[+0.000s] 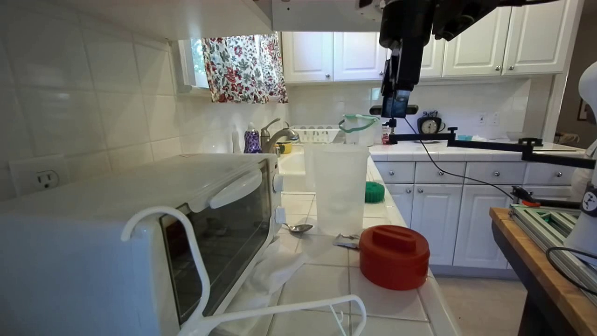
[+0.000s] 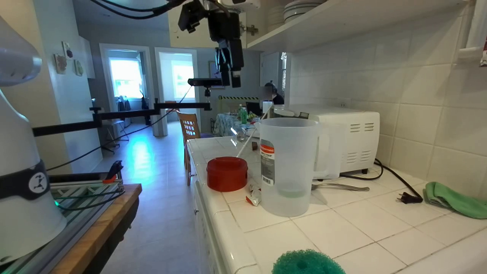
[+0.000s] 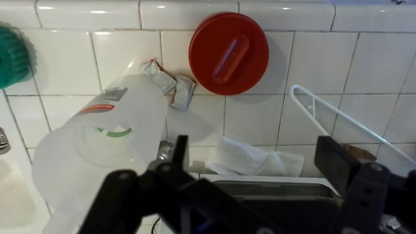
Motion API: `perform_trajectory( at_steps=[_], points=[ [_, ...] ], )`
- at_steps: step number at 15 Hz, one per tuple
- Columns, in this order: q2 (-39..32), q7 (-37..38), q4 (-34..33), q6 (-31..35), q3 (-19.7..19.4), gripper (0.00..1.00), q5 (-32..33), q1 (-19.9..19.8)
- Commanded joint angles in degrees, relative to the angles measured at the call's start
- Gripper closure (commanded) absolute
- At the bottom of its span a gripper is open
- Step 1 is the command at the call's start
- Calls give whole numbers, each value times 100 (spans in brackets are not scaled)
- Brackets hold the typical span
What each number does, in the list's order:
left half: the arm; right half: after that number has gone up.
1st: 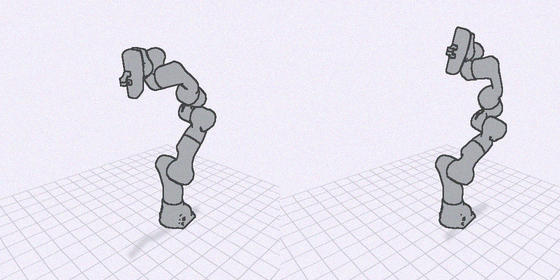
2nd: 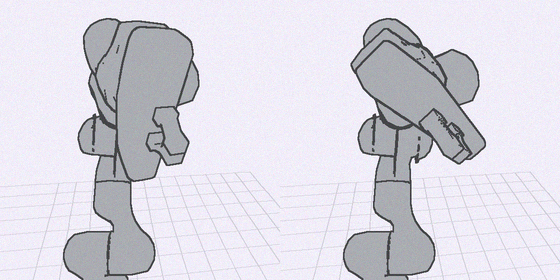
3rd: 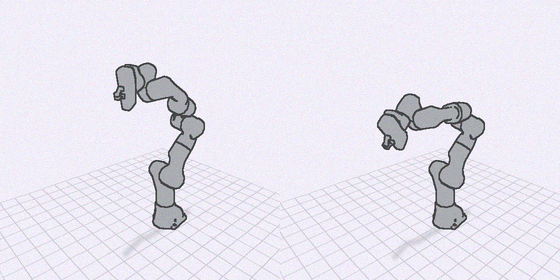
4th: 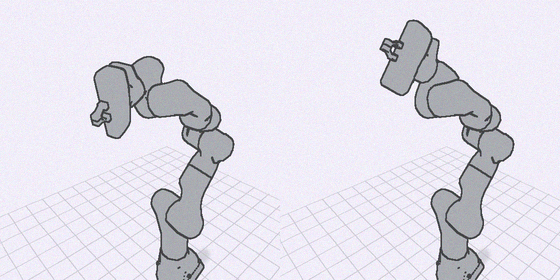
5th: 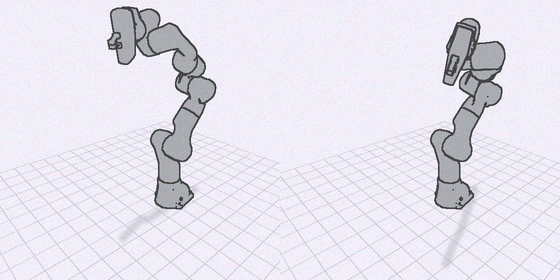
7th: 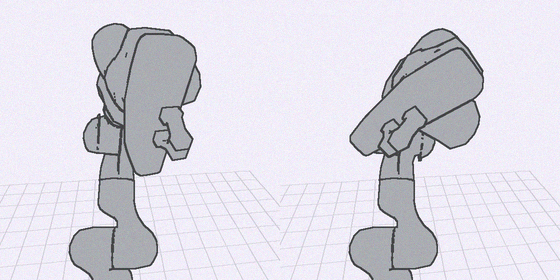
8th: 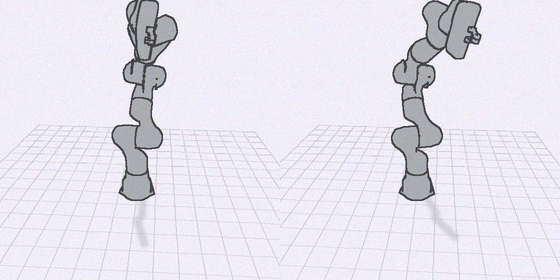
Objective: Place the red lid on the bottom shelf of the open cabinet
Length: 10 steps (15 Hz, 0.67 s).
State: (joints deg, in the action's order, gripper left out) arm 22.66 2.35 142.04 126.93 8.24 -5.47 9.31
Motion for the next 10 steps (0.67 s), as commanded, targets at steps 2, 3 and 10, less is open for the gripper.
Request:
perform_trajectory(
  at_steps=[2,3,10],
  points=[
    [-289,189,-13,-51,-19,0,-205,-11],
    [-369,285,-21,-43,11,0,-157,-40],
    [-427,199,-30,-9,-35,0,-103,-66]
  ],
)
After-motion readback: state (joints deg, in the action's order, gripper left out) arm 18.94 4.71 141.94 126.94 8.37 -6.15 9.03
